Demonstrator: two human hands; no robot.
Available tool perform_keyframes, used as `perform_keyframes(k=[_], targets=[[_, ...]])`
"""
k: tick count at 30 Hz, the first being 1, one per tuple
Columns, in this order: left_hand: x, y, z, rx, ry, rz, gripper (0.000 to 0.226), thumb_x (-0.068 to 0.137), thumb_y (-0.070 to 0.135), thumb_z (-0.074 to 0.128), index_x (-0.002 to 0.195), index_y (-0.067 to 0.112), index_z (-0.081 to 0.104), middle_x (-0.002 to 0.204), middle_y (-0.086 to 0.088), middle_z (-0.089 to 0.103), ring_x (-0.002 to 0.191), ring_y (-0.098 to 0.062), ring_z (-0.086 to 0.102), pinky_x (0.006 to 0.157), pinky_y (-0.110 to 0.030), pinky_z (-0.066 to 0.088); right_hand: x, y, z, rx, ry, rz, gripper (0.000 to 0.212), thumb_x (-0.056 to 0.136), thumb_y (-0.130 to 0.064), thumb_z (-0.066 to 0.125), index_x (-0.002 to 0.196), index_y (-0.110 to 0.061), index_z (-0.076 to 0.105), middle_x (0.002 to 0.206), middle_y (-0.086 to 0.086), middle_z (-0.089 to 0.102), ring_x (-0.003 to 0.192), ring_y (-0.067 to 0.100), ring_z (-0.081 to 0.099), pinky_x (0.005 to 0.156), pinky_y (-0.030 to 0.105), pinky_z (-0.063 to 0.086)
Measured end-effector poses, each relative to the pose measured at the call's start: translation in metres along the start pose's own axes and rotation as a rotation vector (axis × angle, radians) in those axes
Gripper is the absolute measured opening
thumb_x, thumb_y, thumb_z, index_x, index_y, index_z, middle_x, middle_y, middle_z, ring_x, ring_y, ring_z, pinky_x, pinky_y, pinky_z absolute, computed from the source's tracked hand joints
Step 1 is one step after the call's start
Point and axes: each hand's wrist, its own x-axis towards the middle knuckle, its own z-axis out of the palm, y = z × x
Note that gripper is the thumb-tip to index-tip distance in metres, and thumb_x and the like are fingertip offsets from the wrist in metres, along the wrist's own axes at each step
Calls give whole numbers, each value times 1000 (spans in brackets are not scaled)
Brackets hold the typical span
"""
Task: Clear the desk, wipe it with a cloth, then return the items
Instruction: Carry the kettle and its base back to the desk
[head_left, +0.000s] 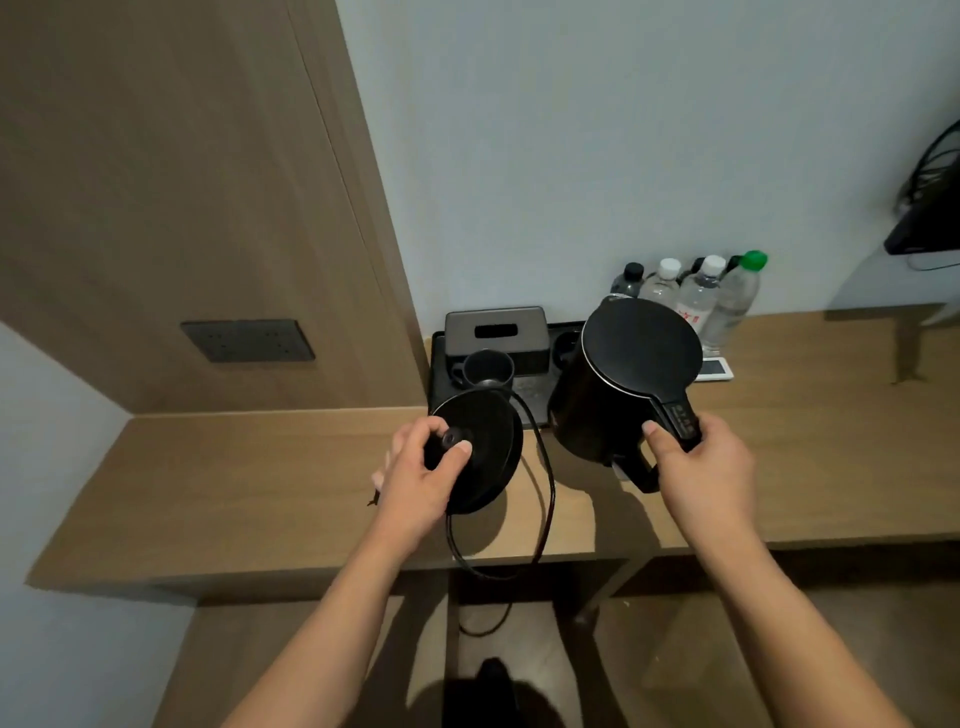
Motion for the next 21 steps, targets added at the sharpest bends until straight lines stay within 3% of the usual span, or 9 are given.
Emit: perform_keyframes(k=[7,11,17,21], targets=[[39,-9,16,99,-146,-14,27,77,64,51,97,46,53,119,18,48,119,-13,43,111,-51,25,26,0,8,-11,32,-21,11,93,-33,64,95,-24,59,77,1,62,72,22,58,67,40,50],[45,6,35,176,-247,60,30,75,68,47,96,47,50,121,18,46,120,-11,40,101,-40,20,44,4,0,-16,40,3,13,93,-32,64,95,-20,60,75,4,62,70,24,58,65,40,49],[58,60,92,87,-426,129,23,77,63,50,94,49,49,116,25,47,118,-9,42,103,-39,19,79,26,-45,-12,143,78,16,93,-32,64,100,-18,61,82,2,62,79,27,59,73,44,52],[71,112,143,26,-463,230,19,75,63,50,90,52,48,116,22,50,119,-7,43,101,-35,17,109,46,-85,-26,248,121,20,93,-31,64,105,-14,62,87,7,62,82,31,58,69,36,43]])
